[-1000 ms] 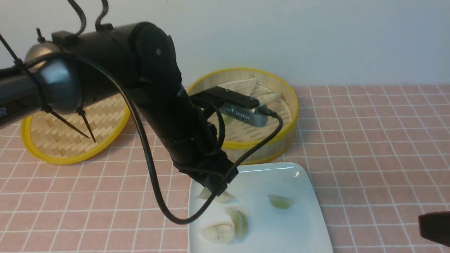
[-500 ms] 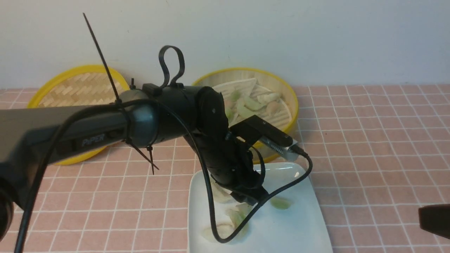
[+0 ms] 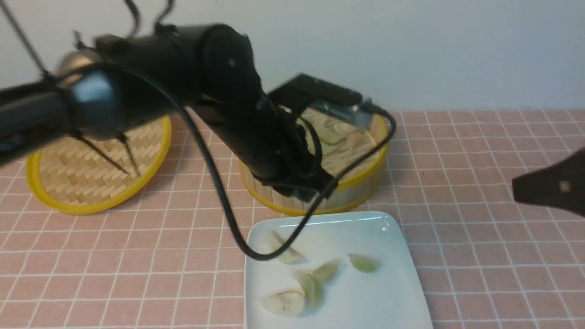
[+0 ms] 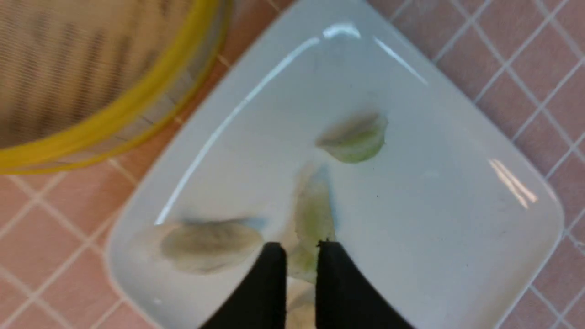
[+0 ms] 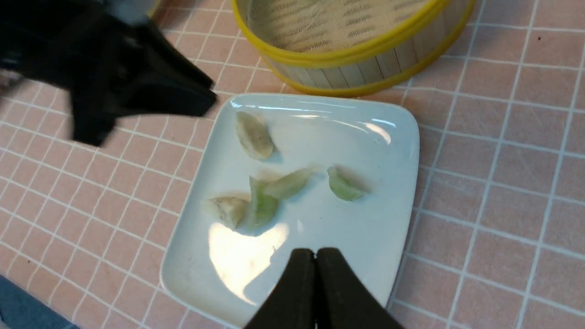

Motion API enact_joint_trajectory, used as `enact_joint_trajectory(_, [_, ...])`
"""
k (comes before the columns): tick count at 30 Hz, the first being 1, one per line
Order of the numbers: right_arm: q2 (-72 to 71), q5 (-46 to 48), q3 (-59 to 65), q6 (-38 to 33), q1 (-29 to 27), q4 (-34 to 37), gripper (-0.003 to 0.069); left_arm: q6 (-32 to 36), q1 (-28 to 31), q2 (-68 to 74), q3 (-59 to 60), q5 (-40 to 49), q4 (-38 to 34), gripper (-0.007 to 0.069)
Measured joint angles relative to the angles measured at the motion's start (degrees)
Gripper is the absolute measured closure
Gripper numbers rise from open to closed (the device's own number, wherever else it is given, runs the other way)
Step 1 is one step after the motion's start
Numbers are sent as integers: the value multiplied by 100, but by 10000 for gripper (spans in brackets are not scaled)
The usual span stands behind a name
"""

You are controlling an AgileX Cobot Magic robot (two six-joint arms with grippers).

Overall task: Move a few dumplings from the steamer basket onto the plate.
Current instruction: Use the left arm to put the dumpling into the plate, then use the right arm to grab a dumpling from inside the steamer

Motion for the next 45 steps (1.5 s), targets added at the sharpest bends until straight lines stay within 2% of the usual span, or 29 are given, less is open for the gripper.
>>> enact_joint_trajectory(4, [1160, -205, -800, -54, 420, -330, 670, -26, 170, -1292, 449, 7, 31, 629])
enact_joint_trajectory(13, [3869, -462, -3151, 152, 1095, -1144, 630, -99, 171, -3477, 2008, -218, 52, 631])
enact_joint_trajectory(17, [5068, -433, -4272, 231, 1126, -1337, 558, -249, 171, -3912, 2275, -214, 57, 631])
enact_joint_trajectory(26, [7551, -122, -6608, 324, 1347, -2098, 257, -319, 171, -4061, 2291, 263, 172, 631])
enact_joint_trajectory(30, [8148, -149, -7238, 329, 1484, -2583, 179, -365, 171, -4061, 2291, 523, 369, 631])
enact_joint_trajectory(34, [8348, -344, -7481, 464, 1579, -2984, 160, -521, 171, -4061, 2291, 663, 579, 631])
enact_joint_trajectory(40, [8453, -589, -7525, 497, 1631, -3186, 163, -610, 171, -4072, 2291, 739, 756, 631])
enact_joint_trajectory(42, [8459, -609, -7525, 516, 1631, -3210, 190, -614, 171, -4072, 2291, 775, 755, 631])
enact_joint_trajectory(45, [8471, -617, -7531, 538, 1642, -3301, 286, -614, 171, -4072, 2291, 883, 762, 631])
